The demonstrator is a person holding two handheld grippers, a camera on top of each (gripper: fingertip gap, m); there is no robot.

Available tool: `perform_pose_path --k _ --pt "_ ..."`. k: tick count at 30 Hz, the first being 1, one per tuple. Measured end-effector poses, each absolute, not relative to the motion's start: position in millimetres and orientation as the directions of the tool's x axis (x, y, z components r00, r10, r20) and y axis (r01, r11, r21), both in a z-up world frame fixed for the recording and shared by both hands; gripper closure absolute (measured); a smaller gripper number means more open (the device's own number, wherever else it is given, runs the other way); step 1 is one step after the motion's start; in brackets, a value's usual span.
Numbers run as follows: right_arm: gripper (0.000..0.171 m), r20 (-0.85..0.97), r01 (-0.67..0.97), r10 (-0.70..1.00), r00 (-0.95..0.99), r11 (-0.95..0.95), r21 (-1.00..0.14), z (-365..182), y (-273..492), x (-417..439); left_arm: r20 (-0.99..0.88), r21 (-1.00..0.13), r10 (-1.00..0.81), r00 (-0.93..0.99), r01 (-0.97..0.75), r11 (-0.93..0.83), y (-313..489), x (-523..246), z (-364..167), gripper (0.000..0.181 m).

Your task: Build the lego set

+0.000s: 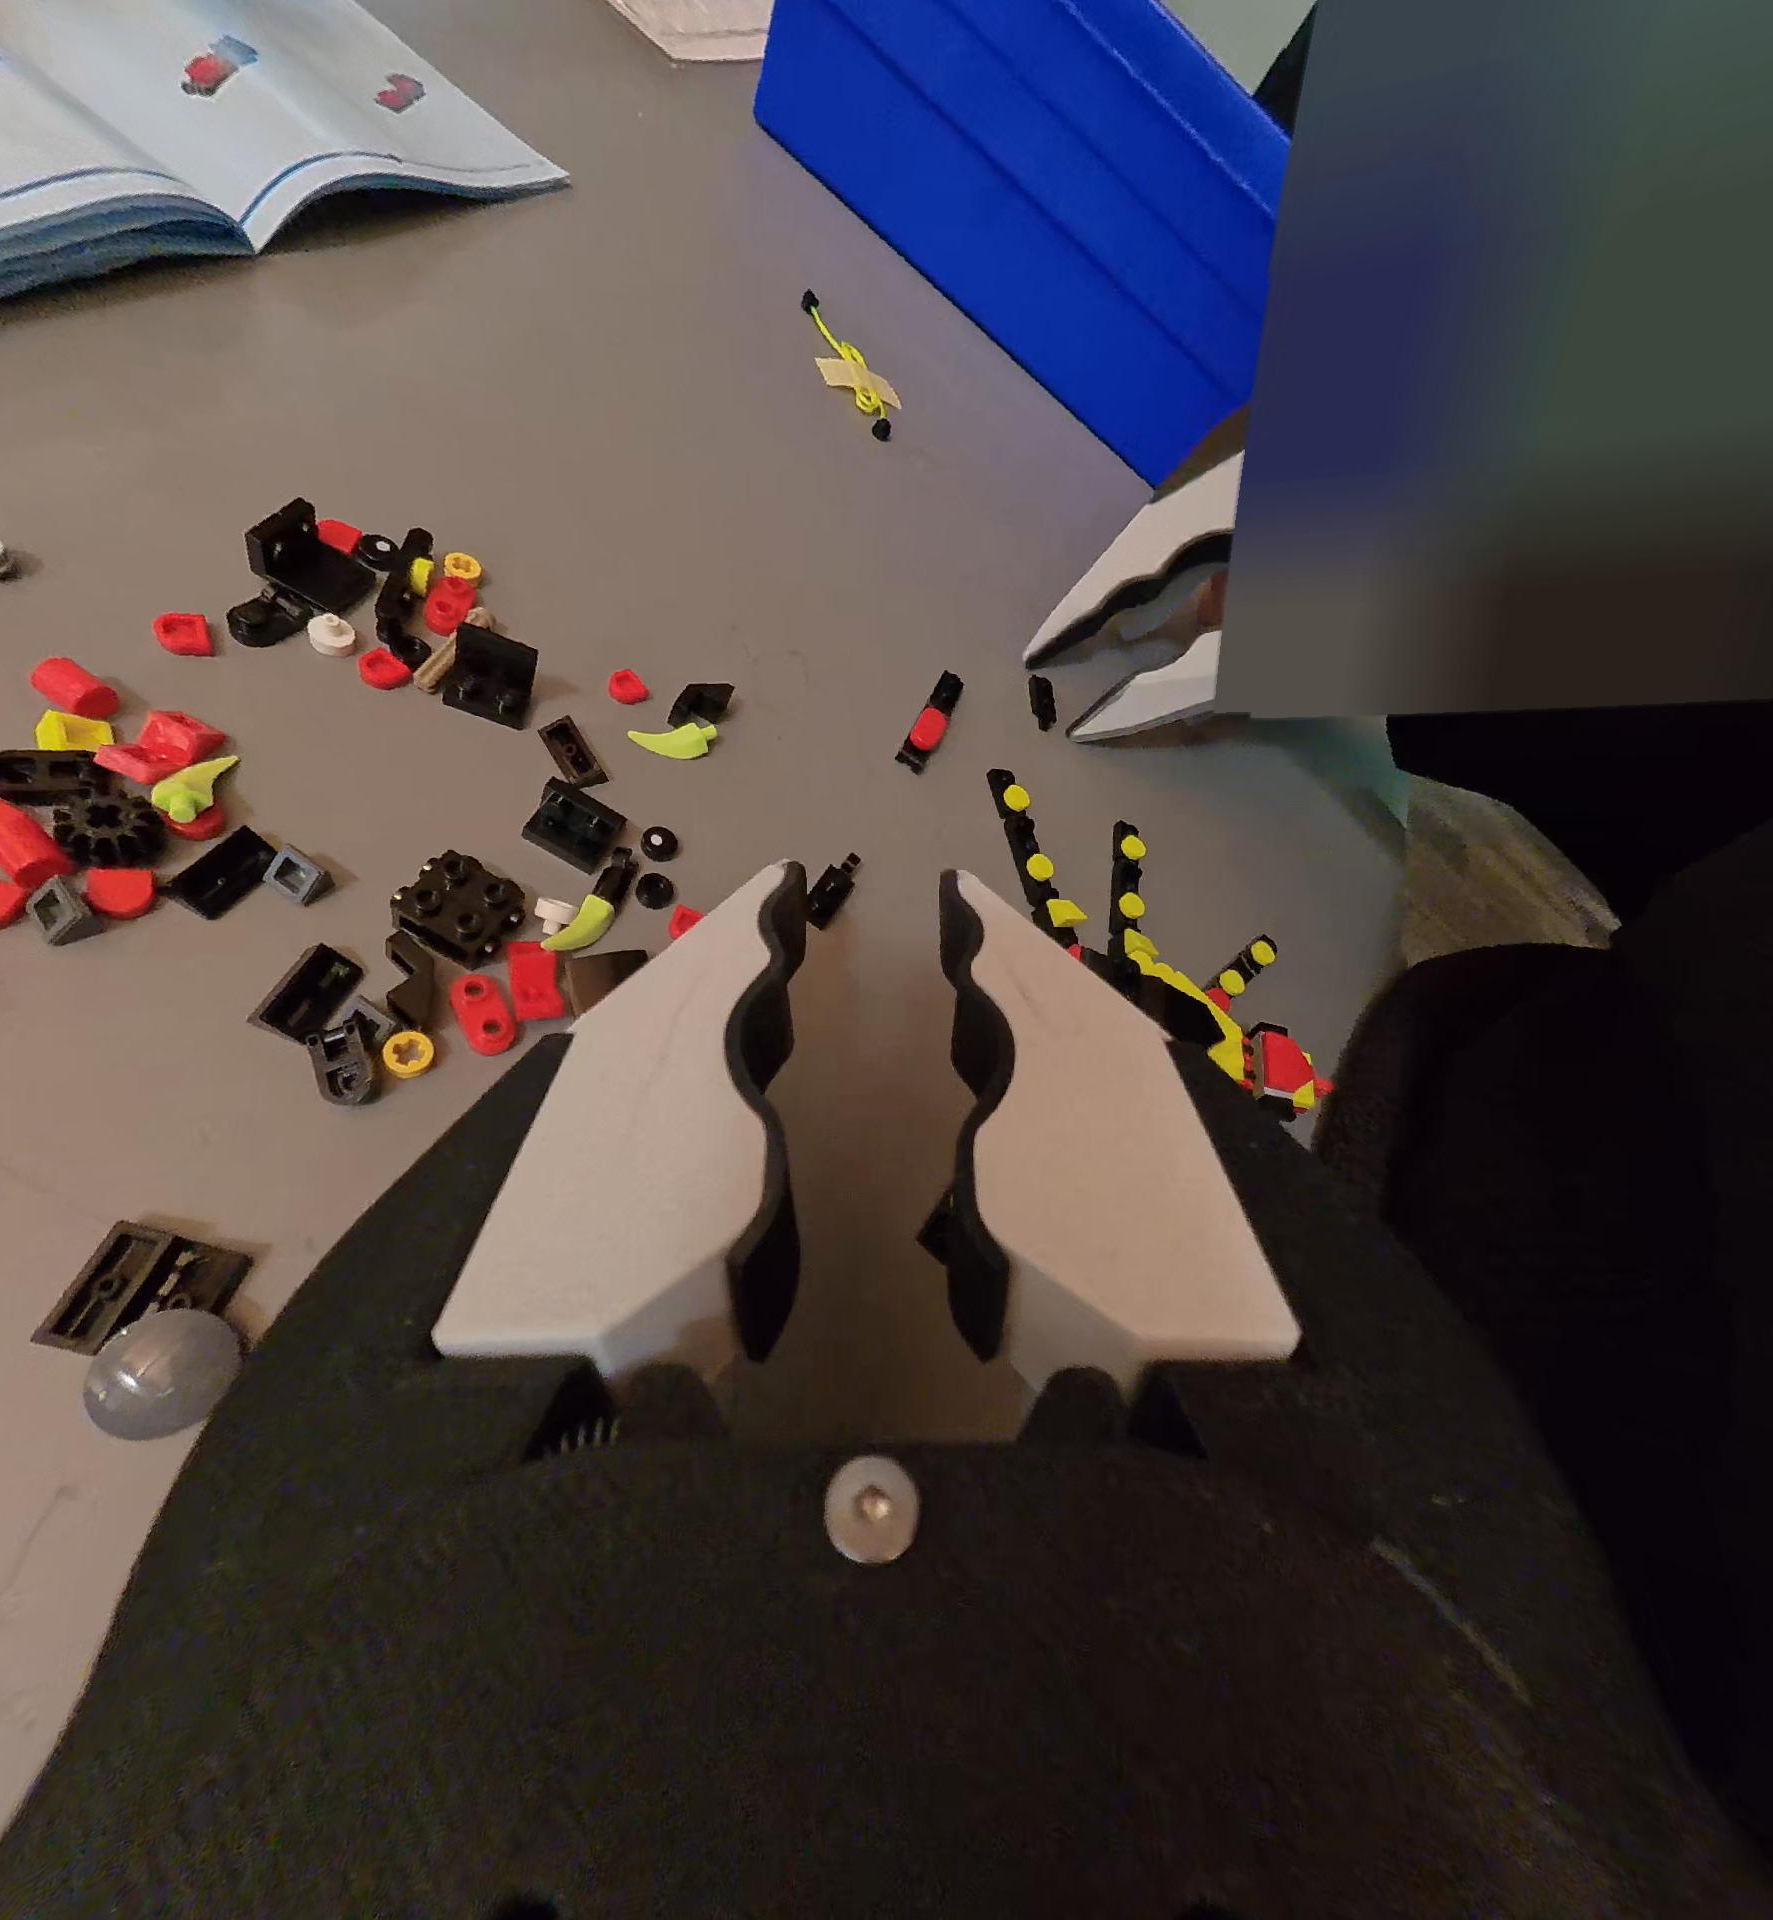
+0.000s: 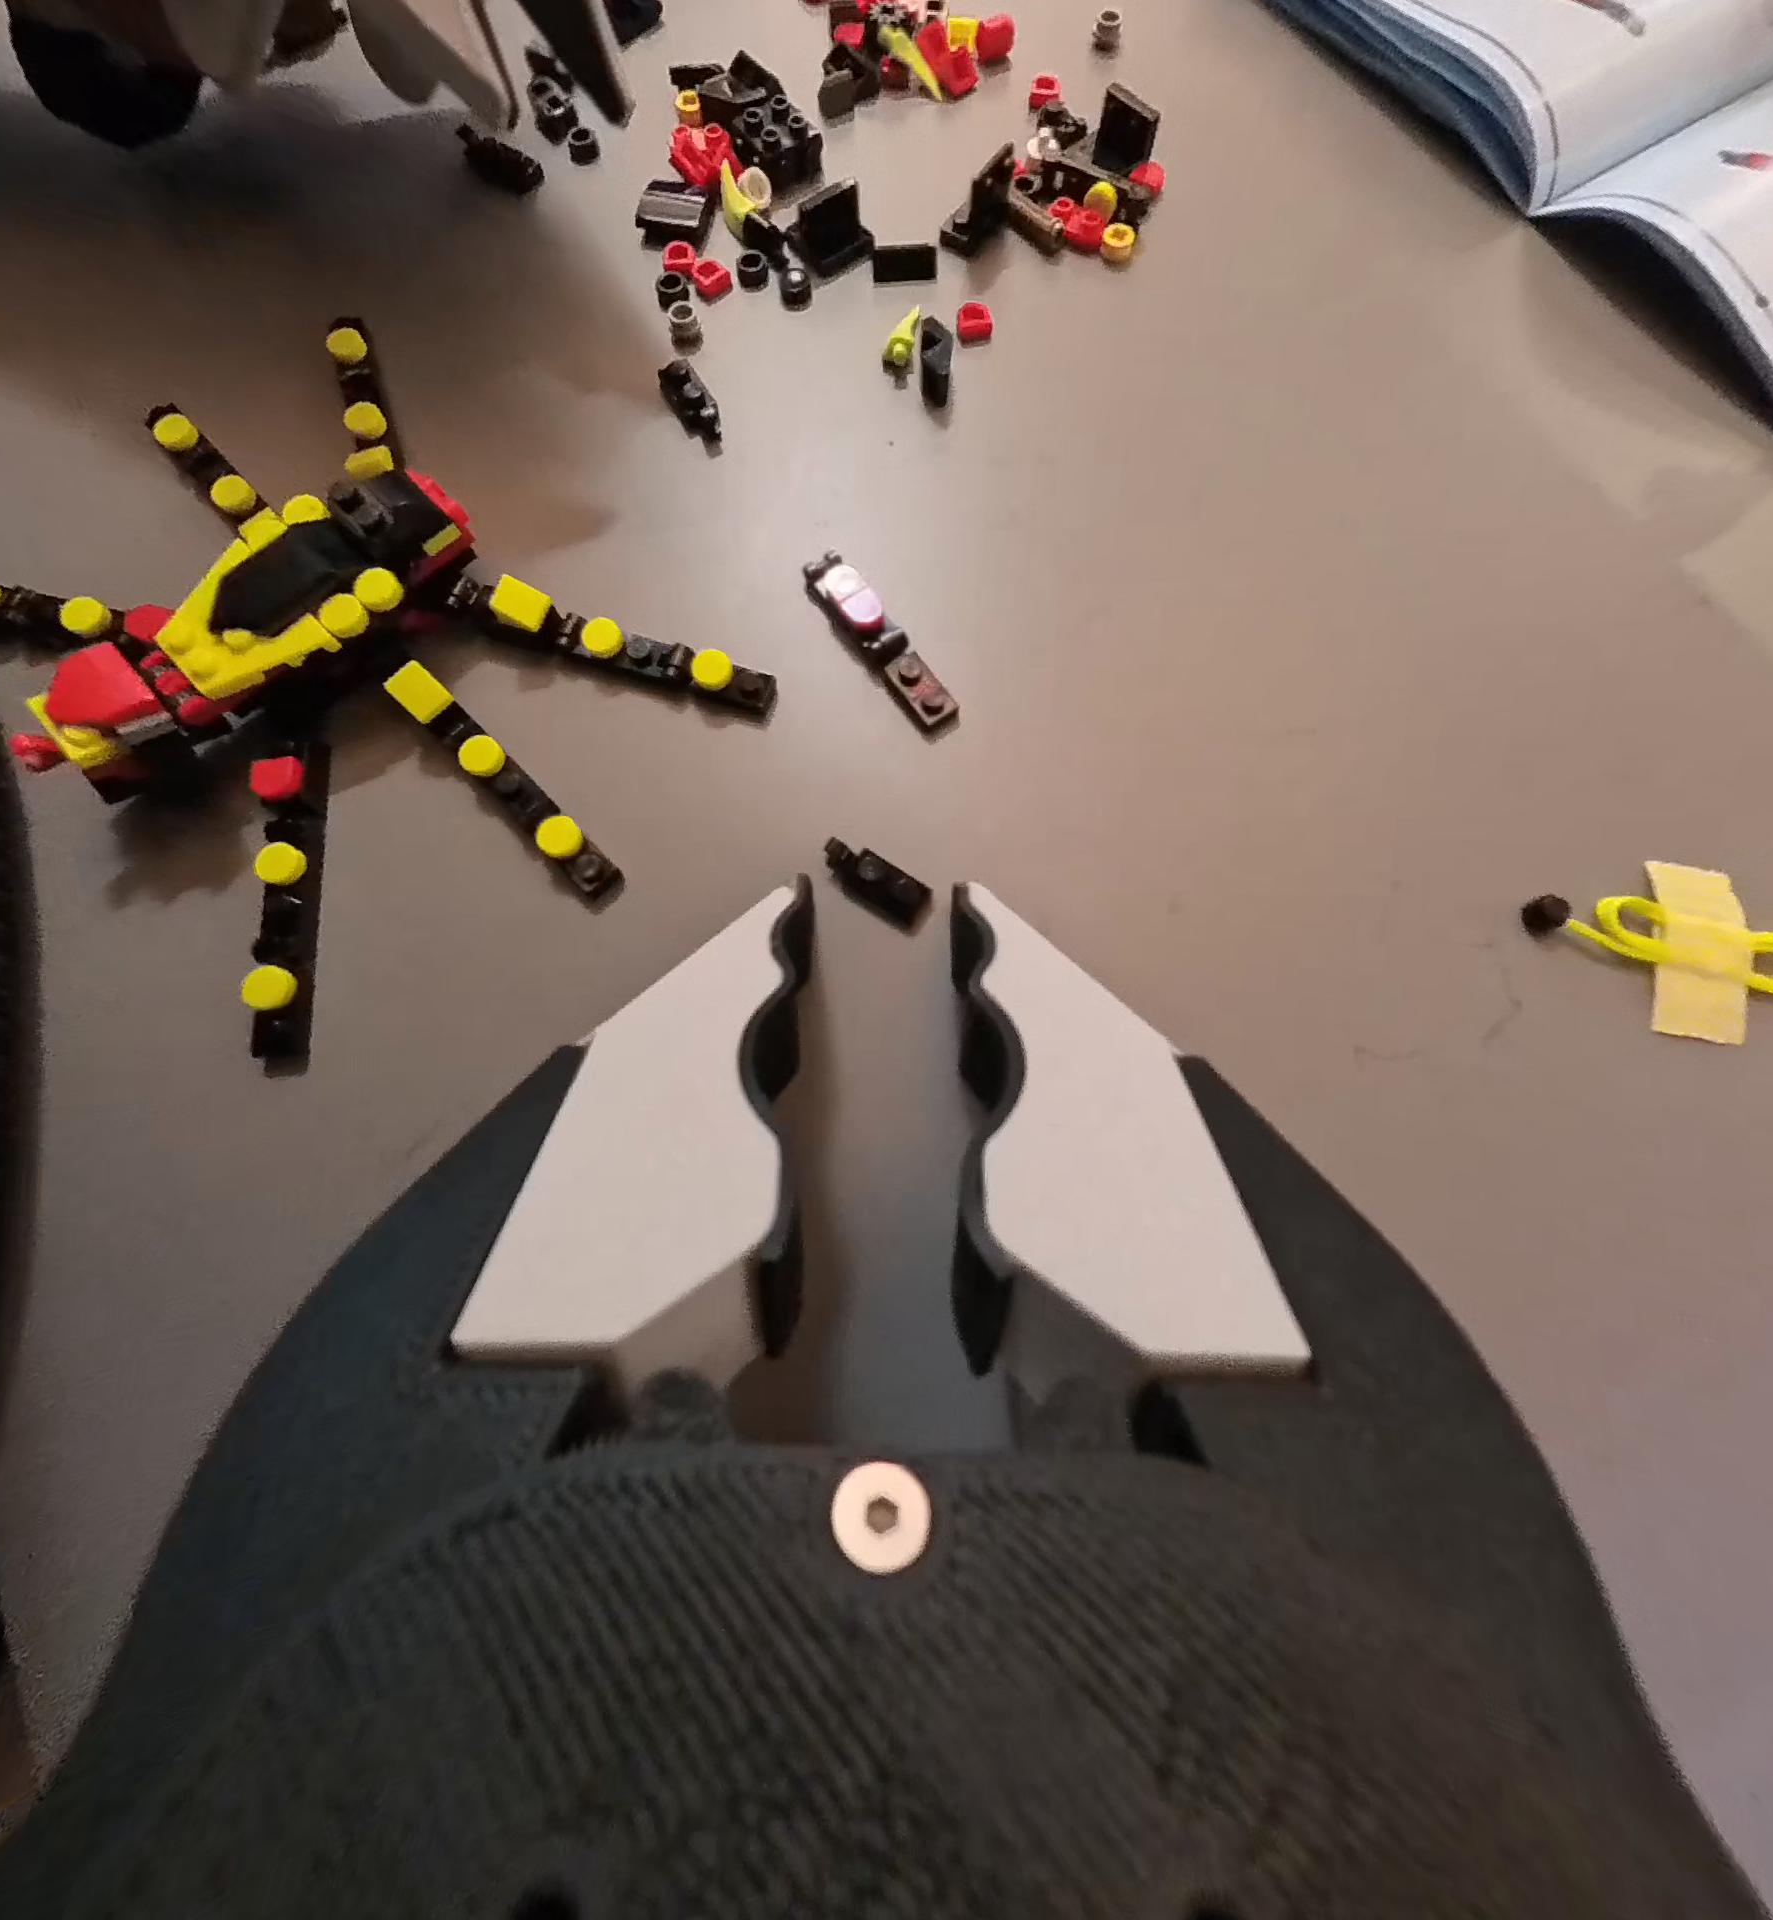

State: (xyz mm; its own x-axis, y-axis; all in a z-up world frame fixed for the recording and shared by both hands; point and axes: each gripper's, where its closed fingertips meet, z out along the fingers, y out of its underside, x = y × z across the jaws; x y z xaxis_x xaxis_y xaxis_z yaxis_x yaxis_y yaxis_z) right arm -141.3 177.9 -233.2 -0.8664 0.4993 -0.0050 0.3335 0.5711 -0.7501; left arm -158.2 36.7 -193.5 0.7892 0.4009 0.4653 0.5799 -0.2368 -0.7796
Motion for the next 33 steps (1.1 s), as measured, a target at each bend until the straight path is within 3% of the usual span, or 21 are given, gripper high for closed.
perform_pose_path --k 4,9,13,21,27,33 --pt "0.164 0.014 0.300 0.468 -0.884 0.590 -0.750 -233.2 172.3 -136.1 0.506 -0.776 0.393 0.768 0.604 -0.181 35.3 -161.1 -186.2 0.157" --pt "0.165 0.051 0.270 0.446 -0.894 0.625 -0.733 -231.5 170.7 -139.1 0.627 -0.724 0.411 0.661 0.690 -0.005 17.3 -174.8 -175.6 0.159" --pt "0.171 0.042 0.232 0.420 -0.906 0.577 -0.783 -214.9 154.3 -143.5 0.640 -0.722 0.464 0.612 0.686 0.092 -4.9 -182.6 -170.8 0.159" --pt "0.168 0.088 0.172 0.368 -0.925 0.616 -0.769 -211.0 133.7 -154.3 0.588 -0.746 0.517 0.622 0.665 0.049 -21.5 -162.9 -176.0 0.159" --pt "0.156 -0.069 0.304 0.390 -0.918 0.583 -0.754 -216.5 131.6 -158.0 0.585 -0.751 0.527 0.617 0.657 0.064 -31.5 -154.5 -173.5 0.159" --pt "0.165 -0.122 0.376 0.413 -0.902 0.616 -0.692 -230.0 136.8 -155.3 0.591 -0.744 0.524 0.613 0.666 0.059 -30.5 -153.1 -175.3 0.158"
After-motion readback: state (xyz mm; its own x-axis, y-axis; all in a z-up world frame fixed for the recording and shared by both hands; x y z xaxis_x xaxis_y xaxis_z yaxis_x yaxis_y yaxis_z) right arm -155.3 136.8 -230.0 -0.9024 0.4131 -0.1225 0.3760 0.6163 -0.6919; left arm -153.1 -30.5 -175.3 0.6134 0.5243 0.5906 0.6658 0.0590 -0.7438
